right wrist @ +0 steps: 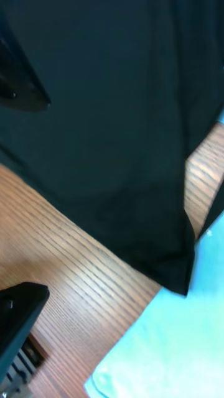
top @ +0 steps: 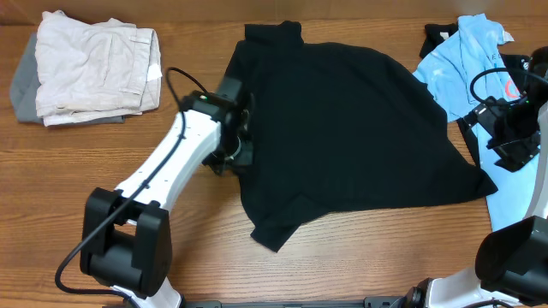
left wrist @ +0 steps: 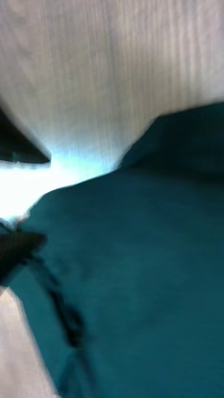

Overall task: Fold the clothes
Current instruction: 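Pull the shirt's left edge leftward with the left gripper to smooth it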

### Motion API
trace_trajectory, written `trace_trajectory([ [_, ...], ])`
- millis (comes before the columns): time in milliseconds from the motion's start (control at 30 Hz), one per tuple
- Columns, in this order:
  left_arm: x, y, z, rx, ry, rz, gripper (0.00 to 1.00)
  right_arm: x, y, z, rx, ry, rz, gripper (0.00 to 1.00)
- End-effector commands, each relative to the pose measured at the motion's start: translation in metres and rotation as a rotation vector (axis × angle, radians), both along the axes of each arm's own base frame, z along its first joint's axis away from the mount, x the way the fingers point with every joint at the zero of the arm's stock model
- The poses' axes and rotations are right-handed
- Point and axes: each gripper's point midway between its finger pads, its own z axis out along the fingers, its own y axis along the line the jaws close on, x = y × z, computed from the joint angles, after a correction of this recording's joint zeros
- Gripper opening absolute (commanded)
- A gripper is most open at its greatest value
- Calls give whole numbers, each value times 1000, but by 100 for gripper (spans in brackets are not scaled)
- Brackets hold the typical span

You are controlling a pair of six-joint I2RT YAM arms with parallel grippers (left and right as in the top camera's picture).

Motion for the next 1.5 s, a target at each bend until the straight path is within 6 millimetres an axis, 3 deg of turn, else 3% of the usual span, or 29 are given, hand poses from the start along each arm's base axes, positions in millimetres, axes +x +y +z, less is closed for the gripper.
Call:
trace_trajectory([
  [0,21,1,4,-34,-68,-18,5,4,14,13,6,-56,66,76],
  [67,32,7,4,-32,-101,1,4,6,18,13,6,-56,81,68],
  [167,41,17,-1,-3,-118,23,4,7,21,13,6,-57,90,68],
  [400,49,17,-32,10,-80,29,4,6,21,12,7,-54,92,68],
  [633,50,21,-69,48,-20,28,4,5,22,8,11,-44,91,68],
  [1067,33,30,-111,111,101,21,4,6,22,8,9,-48,92,68],
  [1233,24,57,-123,261,142,33,4,6,22,8,9,-48,95,68],
  [1467,20,100,-104,382,187,91,4,6,22,8,9,-48,95,68],
])
